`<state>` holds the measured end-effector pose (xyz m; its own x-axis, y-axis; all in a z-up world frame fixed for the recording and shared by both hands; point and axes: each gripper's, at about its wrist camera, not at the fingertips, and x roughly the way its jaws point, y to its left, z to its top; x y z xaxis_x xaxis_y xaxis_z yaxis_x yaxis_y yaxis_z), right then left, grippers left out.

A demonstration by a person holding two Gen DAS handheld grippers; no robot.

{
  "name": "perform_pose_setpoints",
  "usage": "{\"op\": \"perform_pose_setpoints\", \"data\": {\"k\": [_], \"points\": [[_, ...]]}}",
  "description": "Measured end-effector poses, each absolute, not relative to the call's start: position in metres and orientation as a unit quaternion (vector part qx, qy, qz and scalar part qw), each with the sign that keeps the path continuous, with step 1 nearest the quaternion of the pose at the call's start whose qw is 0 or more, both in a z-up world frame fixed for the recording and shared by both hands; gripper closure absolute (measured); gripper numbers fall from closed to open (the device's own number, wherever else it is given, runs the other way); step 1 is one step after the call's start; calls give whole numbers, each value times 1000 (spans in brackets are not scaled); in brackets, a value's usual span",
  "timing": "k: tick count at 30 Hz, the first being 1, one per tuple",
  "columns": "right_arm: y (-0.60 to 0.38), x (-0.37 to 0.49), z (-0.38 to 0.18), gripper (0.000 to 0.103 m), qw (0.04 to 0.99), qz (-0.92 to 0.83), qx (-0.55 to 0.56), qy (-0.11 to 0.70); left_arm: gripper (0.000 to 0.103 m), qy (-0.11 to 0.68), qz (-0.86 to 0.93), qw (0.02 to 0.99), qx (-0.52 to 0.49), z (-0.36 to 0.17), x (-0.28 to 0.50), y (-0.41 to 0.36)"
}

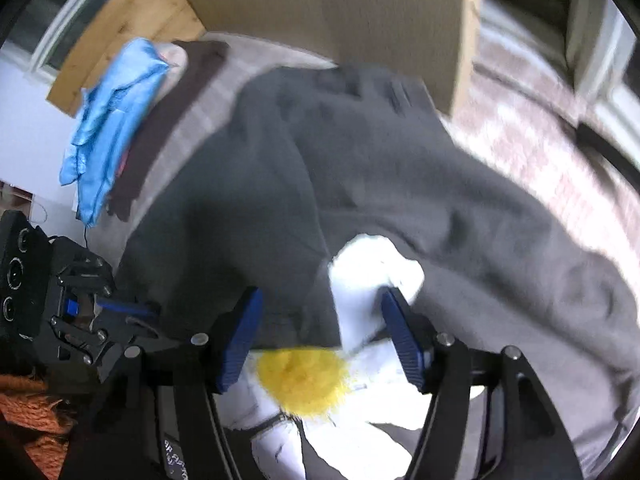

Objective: Fold clothes

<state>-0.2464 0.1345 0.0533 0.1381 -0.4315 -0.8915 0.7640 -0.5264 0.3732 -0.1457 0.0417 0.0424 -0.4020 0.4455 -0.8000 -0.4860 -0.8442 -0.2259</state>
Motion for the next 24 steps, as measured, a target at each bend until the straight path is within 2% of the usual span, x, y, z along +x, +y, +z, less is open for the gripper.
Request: {"op": "perform_pose_setpoints", "data": {"k": [1, 2, 5, 8, 13, 15, 16, 17, 19, 22, 24], "points": [[130, -244, 55, 64, 472, -639, 590, 146, 93, 18, 838, 272, -472, 42, -147, 38], [124, -243, 60, 103, 475, -639, 587, 149, 93, 15, 840, 266, -472, 43, -148, 34], [102, -246, 77, 100, 486, -643, 574, 147, 94, -9, 860, 229, -456, 57, -149, 5], [60, -263, 121, 101, 517, -667, 527, 101, 94, -39, 892, 148, -424, 80, -145, -42], [-45, -280, 167, 101, 563, -688, 451, 82, 93, -25, 919, 0, -394, 103, -137, -98], [-82, -282, 160, 96, 571, -679, 452, 98, 90, -23, 913, -26, -407, 100, -139, -106], [-98, -282, 155, 87, 554, -681, 464, 118, 90, -22, 912, -34, -408, 101, -138, -106], [-104, -280, 155, 84, 547, -683, 466, 129, 90, -17, 913, -34, -406, 103, -136, -104], [-98, -270, 165, 83, 559, -683, 452, 131, 87, 2, 916, -28, -400, 110, -134, -95], [-39, -258, 186, 70, 561, -702, 422, 119, 82, 46, 920, -6, -389, 125, -141, -74], [4, -256, 191, 69, 543, -722, 412, 118, 77, 49, 923, 11, -382, 137, -156, -66]]}}
